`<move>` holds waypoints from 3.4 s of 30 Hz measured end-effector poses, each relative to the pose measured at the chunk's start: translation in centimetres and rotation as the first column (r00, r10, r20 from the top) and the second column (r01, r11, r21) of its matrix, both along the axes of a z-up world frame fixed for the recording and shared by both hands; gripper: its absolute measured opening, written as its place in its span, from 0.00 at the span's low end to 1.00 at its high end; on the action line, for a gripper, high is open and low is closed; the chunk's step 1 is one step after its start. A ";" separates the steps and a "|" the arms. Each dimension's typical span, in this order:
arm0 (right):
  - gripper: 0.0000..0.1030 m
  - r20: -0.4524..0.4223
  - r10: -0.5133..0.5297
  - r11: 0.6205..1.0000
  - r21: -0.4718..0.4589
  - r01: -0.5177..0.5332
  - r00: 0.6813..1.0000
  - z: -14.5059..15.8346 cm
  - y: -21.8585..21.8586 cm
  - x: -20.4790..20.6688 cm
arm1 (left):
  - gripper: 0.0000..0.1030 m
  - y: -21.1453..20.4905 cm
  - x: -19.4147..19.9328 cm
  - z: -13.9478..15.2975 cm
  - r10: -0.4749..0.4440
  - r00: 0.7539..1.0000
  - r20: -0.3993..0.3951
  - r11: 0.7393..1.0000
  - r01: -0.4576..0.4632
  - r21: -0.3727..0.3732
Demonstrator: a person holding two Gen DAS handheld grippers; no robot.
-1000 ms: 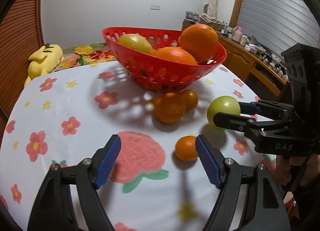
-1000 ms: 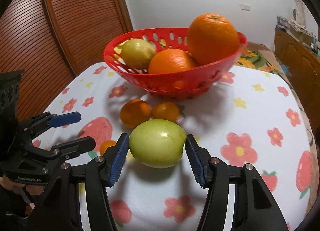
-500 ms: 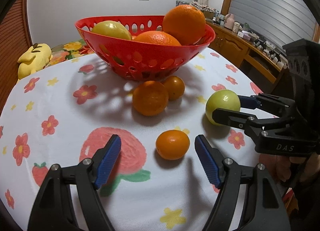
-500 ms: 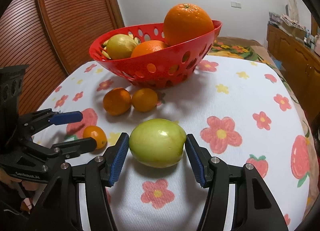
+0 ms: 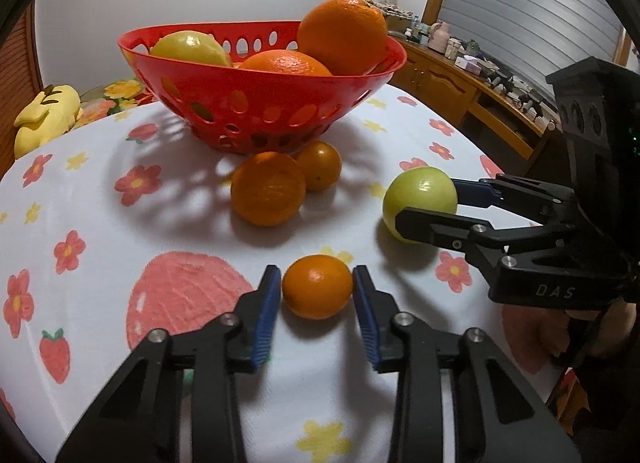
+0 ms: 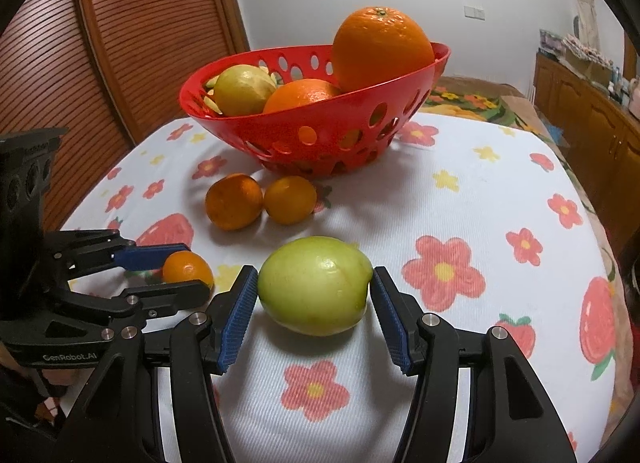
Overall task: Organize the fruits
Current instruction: 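Grasp the small orange on the cloth with the left tool, then lift the green pear and small orange and carry them over the basket, then lower both fruits into the basket and open both tools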
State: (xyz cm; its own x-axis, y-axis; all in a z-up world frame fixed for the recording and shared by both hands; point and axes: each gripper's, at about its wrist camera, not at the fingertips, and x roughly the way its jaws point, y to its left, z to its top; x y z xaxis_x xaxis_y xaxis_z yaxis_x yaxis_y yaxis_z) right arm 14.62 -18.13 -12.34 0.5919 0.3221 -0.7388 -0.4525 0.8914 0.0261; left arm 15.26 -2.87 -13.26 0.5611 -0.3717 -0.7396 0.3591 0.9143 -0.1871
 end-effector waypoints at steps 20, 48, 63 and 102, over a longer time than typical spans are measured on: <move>0.57 0.011 0.011 1.000 -0.012 -0.011 1.000 0.4 -0.1 -0.4 | 0.31 3.1 -0.7 3.9 0.107 0.989 0.105 0.994 -0.106 -0.014; 0.57 0.200 0.058 0.998 0.020 -0.064 0.978 10.6 0.7 -2.5 | 0.31 3.8 -1.8 13.1 0.138 0.946 0.293 0.990 -0.138 -0.021; 0.57 0.208 0.075 0.997 0.010 -0.079 0.975 11.2 2.4 1.7 | 0.31 3.3 1.8 12.5 0.118 0.955 0.273 0.993 -0.115 -0.028; 0.57 0.155 0.212 0.963 -0.200 -0.179 0.965 8.5 8.7 13.0 | 0.32 6.3 11.6 11.2 0.165 0.963 0.213 0.986 -0.157 -0.055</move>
